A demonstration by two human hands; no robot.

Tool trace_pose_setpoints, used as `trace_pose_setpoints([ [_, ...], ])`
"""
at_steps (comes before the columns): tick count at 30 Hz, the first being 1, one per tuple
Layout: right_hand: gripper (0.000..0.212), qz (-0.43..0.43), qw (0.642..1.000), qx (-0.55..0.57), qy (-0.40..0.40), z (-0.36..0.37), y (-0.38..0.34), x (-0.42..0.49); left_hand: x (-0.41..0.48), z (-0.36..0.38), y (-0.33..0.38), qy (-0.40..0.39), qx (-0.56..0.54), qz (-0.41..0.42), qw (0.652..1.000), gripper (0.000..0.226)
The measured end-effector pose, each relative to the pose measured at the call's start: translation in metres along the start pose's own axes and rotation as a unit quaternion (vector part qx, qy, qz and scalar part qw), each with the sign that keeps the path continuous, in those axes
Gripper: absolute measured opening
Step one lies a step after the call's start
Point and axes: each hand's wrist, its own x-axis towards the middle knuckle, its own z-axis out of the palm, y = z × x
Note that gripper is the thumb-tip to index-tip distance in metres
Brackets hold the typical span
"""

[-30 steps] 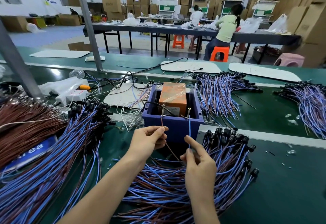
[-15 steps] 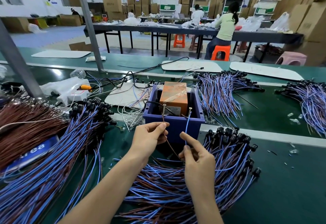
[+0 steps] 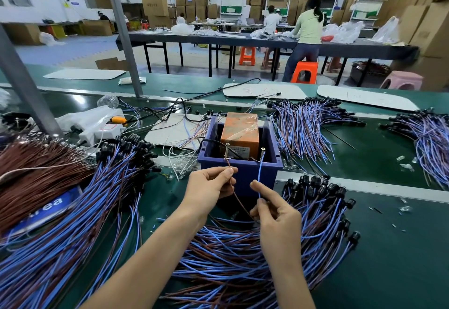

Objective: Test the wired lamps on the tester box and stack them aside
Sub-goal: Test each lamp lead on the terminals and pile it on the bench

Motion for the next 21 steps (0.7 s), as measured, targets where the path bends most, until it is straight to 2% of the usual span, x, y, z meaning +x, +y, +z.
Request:
trace_pose_setpoints([
  [17, 0.042, -0.05, 0.998, -0.003, -0.031, -0.004, -0.012, 0.003, 0.001, -0.001, -0.001, -0.009, -0.013, -0.009, 1.0, 0.015],
  [21, 0.038, -0.06, 0.998, 0.005, -0.028, -0.003, -0.015, 0.004, 0.001, -0.002, -0.001, -0.014, -0.019, -0.012, 1.0, 0.015],
])
